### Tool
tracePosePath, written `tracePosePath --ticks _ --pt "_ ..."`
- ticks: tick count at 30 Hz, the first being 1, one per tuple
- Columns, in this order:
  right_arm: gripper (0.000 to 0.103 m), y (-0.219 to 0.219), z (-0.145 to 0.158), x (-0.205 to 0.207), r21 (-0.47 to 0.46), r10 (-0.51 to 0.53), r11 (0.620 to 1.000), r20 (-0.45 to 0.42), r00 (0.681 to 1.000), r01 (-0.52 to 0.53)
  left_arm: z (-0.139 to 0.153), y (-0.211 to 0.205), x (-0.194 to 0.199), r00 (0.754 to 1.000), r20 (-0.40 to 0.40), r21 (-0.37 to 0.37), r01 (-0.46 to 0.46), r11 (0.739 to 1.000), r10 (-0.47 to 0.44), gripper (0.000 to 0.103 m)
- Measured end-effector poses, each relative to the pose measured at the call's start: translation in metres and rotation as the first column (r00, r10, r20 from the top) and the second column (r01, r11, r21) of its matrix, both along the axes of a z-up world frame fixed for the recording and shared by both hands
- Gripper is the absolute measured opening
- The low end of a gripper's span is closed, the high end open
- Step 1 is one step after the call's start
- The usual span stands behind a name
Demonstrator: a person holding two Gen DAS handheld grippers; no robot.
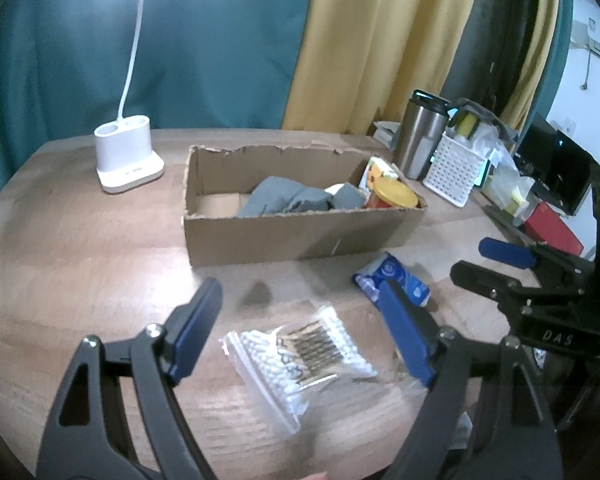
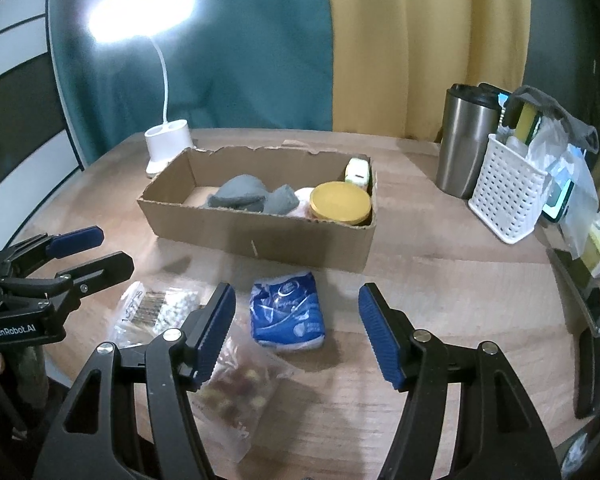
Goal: Organize objects
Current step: 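Grasp the cotton swab bag with the left gripper while the right gripper grasps the clear snack bag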
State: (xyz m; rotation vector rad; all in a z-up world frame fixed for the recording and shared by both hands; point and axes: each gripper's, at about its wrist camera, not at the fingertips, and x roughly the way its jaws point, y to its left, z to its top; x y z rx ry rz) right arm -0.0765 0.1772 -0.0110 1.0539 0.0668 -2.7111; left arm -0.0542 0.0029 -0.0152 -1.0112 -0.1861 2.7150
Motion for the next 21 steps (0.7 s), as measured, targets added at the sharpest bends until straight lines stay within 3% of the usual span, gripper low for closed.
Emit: tracePosePath --ticks 21 --pt "0.067 -0.018 -0.026 0.019 0.018 0.028 0.999 0.049 0.998 -0.029 -0.035 -0.005 0.022 0.998 0.064 -0.026 0.018 0.999 -0.017 0.082"
